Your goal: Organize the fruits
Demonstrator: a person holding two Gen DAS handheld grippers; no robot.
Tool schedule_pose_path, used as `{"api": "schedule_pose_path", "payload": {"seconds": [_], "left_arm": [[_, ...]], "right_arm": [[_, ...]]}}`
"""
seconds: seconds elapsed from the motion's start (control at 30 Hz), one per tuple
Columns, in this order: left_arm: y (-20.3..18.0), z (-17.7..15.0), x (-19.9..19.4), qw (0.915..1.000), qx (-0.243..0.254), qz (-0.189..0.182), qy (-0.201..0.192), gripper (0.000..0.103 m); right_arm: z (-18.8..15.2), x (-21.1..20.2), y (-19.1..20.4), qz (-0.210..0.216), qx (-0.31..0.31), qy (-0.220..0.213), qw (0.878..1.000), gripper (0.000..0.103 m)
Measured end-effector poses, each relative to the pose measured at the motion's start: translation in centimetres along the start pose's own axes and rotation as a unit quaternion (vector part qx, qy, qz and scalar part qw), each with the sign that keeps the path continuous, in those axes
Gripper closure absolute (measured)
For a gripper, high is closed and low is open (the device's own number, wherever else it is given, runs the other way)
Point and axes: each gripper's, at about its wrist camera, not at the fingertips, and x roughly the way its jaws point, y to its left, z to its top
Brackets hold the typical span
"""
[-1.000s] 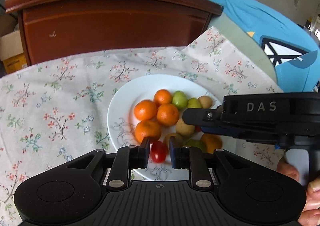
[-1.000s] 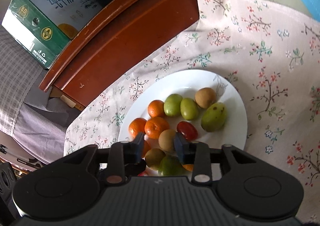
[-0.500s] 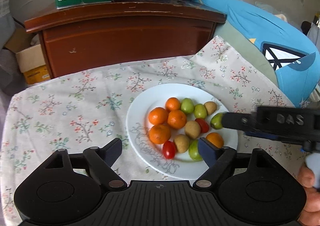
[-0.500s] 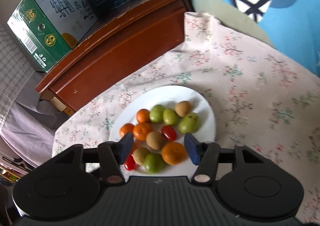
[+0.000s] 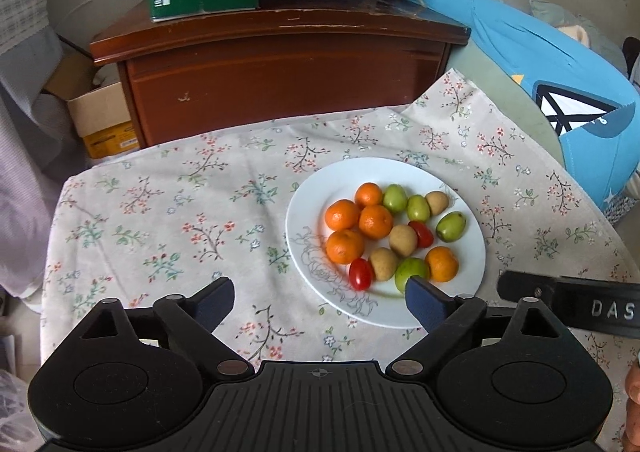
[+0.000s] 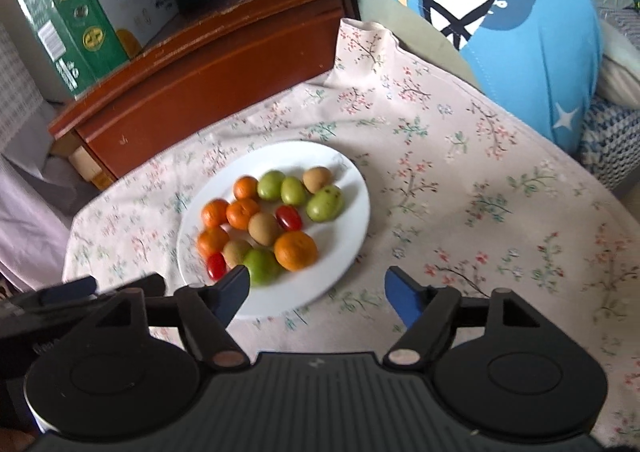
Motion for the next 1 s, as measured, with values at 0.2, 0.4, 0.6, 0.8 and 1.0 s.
{"api": "schedule_pose_path", "payload": {"seconds": [0.2,0.4,0.6,0.8,1.0], "left_arm": [[-0.1,-0.3,-0.3,0.9998,0.000,0.013,0.013,0.008],[-0.1,-0.5,0.1,0.9993,0.001,0.028,0.023,0.007],[0.3,-0.6,0.9,0.9985,-0.010,0.040,0.036,0.007],[0.6,-0.6,1.0,0.9982,-0.015,0.047,0.034,0.007],[0.7,-0.6,1.2,0.9977,-0.015,0.053,0.038,0.007]], "right_arm": [[-0.6,-0.2,0.5,-0.027,-0.039,0.024,0.999,0.018],[-1.2,0.6,1.1,-0.062,-0.052,0.015,0.997,0.015],[-1.7,2.1,1.6,-0.079,-0.047,0.029,0.995,0.013],[-1.9,2.7,2.3,-0.079,-0.050,0.038,0.995,0.013],[-2.0,2.7,2.4,-0.080,-0.051,0.034,0.995,0.013]]}}
